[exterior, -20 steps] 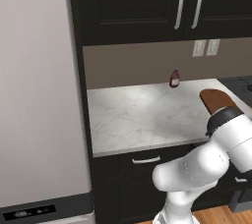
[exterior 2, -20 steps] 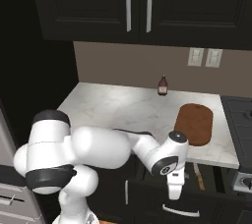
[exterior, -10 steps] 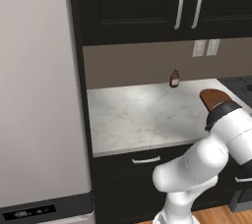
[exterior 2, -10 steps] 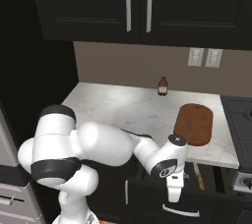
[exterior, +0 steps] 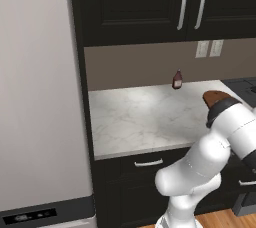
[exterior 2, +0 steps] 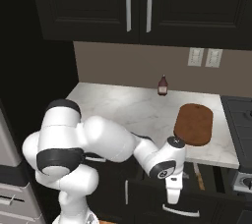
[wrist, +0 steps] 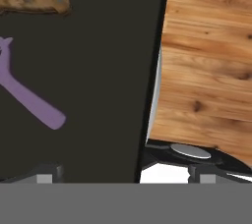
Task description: Open the drawer on the right and place the cutting tools on the cutting board.
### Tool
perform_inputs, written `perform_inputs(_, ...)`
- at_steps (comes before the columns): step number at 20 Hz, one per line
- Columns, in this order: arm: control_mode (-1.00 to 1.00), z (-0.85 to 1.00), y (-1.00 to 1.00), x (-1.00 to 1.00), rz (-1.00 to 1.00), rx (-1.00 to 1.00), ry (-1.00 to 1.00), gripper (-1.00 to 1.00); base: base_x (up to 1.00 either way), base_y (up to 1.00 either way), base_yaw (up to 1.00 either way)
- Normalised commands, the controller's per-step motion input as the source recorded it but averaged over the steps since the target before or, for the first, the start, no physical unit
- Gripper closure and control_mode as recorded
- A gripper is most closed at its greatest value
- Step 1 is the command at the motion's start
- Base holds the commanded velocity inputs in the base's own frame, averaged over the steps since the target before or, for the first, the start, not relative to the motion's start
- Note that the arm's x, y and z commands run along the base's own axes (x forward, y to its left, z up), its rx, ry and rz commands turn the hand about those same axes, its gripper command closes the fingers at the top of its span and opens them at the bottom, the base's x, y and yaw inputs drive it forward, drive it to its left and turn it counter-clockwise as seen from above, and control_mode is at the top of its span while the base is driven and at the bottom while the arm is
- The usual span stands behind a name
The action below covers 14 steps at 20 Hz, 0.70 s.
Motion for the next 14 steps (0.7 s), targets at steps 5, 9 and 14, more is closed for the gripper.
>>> perform_inputs(5, -1.0, -0.11, 0.0, 0.0, 0.0, 0.0, 0.0, -1.0, 0.0, 0.0, 0.0)
perform_inputs(9, -1.0, -0.1, 0.0, 0.0, 0.0, 0.0, 0.0, -1.0, 0.0, 0.0, 0.0)
perform_inputs(14, -1.0, -0.08, 0.0, 0.01, 0.0, 0.0, 0.0, -1.0, 0.0, 0.0, 0.0)
